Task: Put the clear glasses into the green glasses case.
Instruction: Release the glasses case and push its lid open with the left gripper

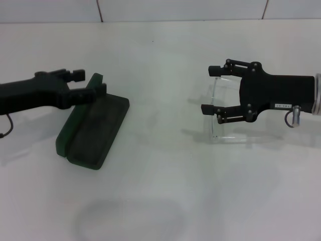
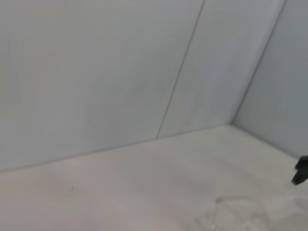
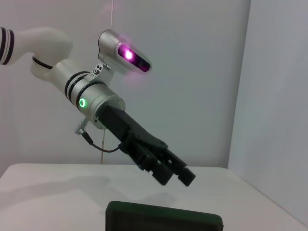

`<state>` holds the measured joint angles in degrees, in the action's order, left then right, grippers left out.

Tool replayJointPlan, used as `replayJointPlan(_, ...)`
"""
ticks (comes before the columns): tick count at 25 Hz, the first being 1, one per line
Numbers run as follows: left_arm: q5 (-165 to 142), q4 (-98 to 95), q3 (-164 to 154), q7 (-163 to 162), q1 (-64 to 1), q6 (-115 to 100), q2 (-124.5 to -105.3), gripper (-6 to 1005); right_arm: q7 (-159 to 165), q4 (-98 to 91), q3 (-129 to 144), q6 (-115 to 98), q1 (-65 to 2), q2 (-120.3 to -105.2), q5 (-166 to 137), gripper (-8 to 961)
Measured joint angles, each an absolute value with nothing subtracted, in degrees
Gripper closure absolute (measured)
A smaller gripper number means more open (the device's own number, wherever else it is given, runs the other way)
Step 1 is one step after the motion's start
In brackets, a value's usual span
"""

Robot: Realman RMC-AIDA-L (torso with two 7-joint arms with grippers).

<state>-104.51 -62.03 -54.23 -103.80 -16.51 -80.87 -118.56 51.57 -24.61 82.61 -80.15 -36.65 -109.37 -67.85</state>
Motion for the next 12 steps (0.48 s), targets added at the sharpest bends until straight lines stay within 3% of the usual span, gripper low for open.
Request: replayJointPlan(12, -112.7, -63.1, -54.0, -108.0, -16.8, -76.6, -119.51, 143, 51.5, -25.1, 82.6, -80.1, -36.7, -109.52, -67.9, 81)
